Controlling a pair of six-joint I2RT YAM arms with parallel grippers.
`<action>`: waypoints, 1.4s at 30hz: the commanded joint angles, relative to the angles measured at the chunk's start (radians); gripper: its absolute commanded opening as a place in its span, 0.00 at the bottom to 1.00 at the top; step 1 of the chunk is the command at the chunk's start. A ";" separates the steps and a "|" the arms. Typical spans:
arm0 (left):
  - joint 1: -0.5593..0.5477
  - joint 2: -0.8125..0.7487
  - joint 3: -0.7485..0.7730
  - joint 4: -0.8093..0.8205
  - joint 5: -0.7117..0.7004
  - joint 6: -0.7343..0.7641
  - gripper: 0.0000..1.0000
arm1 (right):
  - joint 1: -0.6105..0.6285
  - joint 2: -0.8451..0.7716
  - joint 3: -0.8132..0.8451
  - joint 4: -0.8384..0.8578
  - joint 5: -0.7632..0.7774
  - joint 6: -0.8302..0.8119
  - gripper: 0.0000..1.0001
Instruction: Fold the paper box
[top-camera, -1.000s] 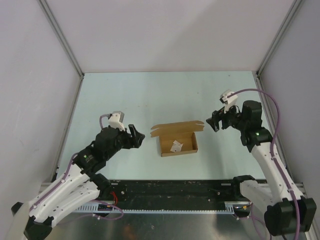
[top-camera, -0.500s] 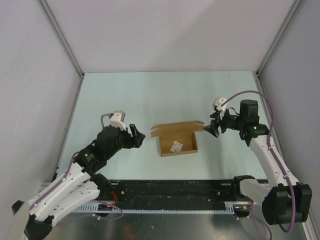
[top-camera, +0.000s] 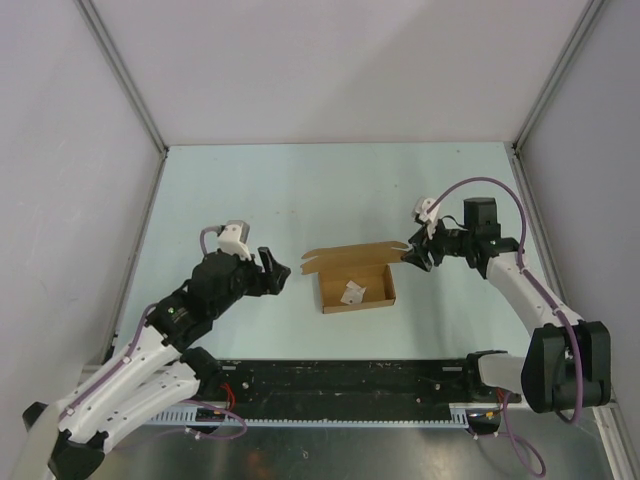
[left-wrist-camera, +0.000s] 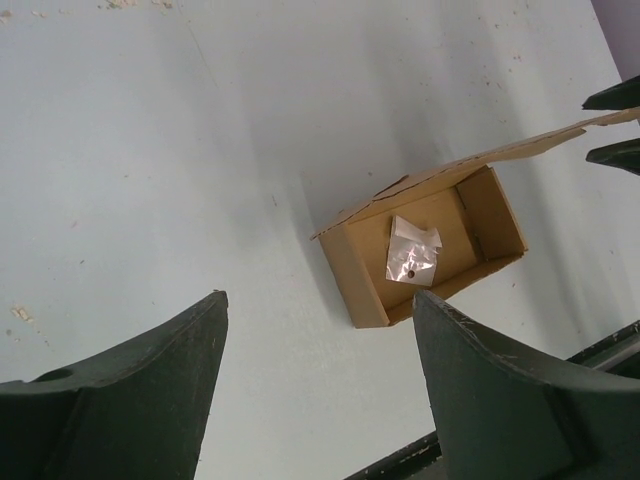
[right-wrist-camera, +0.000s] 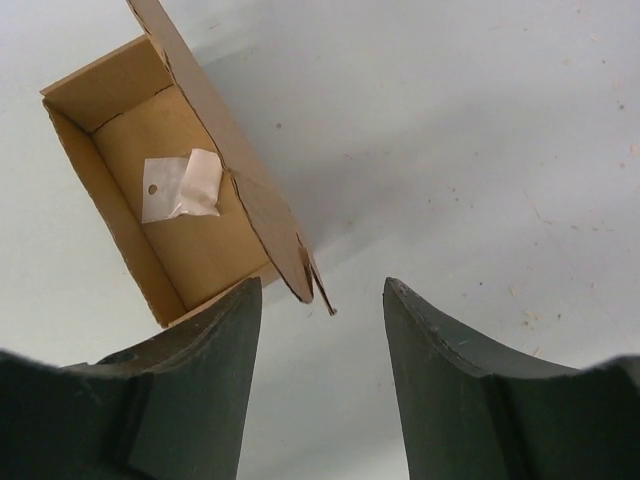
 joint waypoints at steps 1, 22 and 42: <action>0.007 -0.022 0.034 0.013 0.002 0.013 0.80 | 0.025 0.007 0.003 0.080 -0.023 0.000 0.56; 0.020 0.017 0.094 0.014 -0.015 0.030 0.80 | 0.078 0.088 -0.053 0.203 -0.027 0.057 0.36; 0.082 0.121 0.136 0.039 -0.018 0.056 0.80 | 0.080 0.104 -0.053 0.192 0.036 0.040 0.05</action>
